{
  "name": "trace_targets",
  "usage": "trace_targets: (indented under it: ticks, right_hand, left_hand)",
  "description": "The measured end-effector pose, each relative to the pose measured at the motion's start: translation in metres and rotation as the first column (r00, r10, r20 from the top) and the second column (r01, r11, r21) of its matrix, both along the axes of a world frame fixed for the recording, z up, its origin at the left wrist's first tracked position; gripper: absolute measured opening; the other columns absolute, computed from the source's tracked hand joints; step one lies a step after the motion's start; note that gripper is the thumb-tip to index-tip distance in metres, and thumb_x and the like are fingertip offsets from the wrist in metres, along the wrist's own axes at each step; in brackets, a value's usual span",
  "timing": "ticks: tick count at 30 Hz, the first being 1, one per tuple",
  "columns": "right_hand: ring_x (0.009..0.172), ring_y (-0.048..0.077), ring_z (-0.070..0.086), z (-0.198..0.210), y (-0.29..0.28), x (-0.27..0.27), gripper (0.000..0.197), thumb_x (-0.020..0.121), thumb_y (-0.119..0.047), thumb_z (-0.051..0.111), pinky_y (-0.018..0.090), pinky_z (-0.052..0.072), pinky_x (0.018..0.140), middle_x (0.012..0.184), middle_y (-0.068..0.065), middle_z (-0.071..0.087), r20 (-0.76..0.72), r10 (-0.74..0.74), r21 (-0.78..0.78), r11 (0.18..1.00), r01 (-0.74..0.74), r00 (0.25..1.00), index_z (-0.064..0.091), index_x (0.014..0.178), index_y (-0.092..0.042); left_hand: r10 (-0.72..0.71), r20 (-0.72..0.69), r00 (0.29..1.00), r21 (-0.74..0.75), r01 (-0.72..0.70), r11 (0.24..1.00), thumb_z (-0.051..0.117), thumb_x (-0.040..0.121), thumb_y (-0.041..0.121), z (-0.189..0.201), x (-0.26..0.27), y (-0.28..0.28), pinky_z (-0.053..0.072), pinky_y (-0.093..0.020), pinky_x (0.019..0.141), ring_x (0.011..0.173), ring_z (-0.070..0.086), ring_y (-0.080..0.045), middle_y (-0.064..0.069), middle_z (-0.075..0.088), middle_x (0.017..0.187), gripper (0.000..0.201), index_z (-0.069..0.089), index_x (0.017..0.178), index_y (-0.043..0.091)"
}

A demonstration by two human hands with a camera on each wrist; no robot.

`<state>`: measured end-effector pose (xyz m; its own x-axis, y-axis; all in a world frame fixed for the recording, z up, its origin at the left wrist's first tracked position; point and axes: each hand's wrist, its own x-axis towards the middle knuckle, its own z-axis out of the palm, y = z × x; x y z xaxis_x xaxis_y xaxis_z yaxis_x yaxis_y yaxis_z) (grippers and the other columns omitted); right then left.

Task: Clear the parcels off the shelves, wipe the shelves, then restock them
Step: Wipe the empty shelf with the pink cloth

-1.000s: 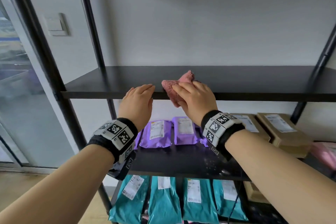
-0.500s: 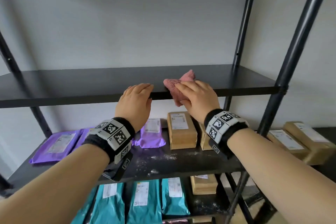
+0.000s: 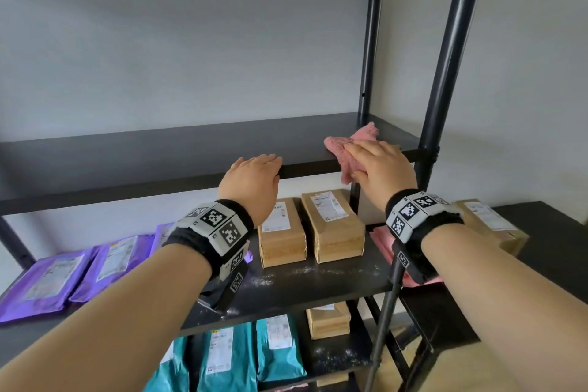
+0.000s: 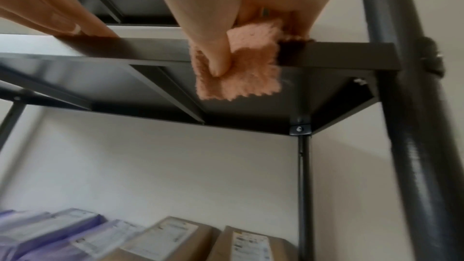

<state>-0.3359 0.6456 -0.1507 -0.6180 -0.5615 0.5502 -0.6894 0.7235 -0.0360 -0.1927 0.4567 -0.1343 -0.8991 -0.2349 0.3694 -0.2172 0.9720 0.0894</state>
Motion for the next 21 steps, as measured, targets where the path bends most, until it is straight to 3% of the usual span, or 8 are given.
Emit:
trace_targets:
  ticks: [5,11,17,19,21]
  right_hand:
    - [0.127,0.028,0.039,-0.003,-0.022,0.016,0.058,0.086,-0.028,0.060,0.041,0.034,0.105,0.141,-0.002,0.043,0.027,-0.068,0.046,0.997,0.067,0.997,0.038,0.140,-0.024]
    - [0.136,0.024,0.031,0.008,0.008,0.004,0.062,0.092,-0.026,0.055,0.039,0.028,0.110,0.152,-0.005,0.028,0.087,-0.061,0.140,0.989,0.048,0.994,0.025,0.147,-0.027]
    - [0.130,0.030,0.038,0.018,0.034,-0.022,0.060,0.089,-0.034,0.054,0.044,0.034,0.108,0.147,0.003,0.036,0.109,-0.144,0.217,0.969,0.118,0.984,0.031,0.143,-0.021]
    - [0.122,0.032,0.046,0.027,0.031,-0.029,0.054,0.083,-0.034,0.057,0.047,0.041,0.099,0.135,0.008,0.047,0.166,-0.133,0.279,0.957,0.083,0.977,0.040,0.133,-0.022]
    - [0.097,0.030,0.060,0.039,0.027,-0.037,0.027,0.076,-0.030,0.054,0.041,0.050,0.072,0.100,0.007,0.062,0.276,-0.053,0.263,0.965,-0.022,0.960,0.050,0.102,-0.025]
  left_hand:
    - [0.009,0.006,1.000,-0.033,-0.009,0.999,0.032,0.100,0.024,0.001,-0.004,0.007,0.015,-0.037,0.118,0.140,0.029,-0.017,0.001,0.033,0.151,0.044,0.034,0.144,0.017]
    - [-0.100,0.015,0.995,-0.075,0.101,0.992,0.031,0.100,0.023,0.002,-0.025,0.035,0.006,-0.037,0.118,0.143,0.020,-0.014,0.003,0.025,0.154,0.047,0.027,0.147,0.021]
    - [-0.139,0.055,0.989,-0.044,0.141,0.989,0.033,0.100,0.023,0.007,-0.058,0.066,0.012,-0.036,0.119,0.142,0.023,-0.015,0.002,0.029,0.153,0.046,0.030,0.146,0.019]
    - [-0.094,0.076,0.993,-0.035,0.097,0.995,0.033,0.100,0.023,0.011,-0.068,0.075,0.021,-0.036,0.114,0.135,0.037,-0.018,0.000,0.042,0.145,0.039,0.042,0.137,0.018]
    - [-0.034,0.074,0.997,-0.008,0.035,0.999,0.032,0.099,0.024,0.014,-0.075,0.081,0.040,-0.034,0.092,0.110,0.054,-0.022,-0.002,0.058,0.118,0.025,0.055,0.106,0.017]
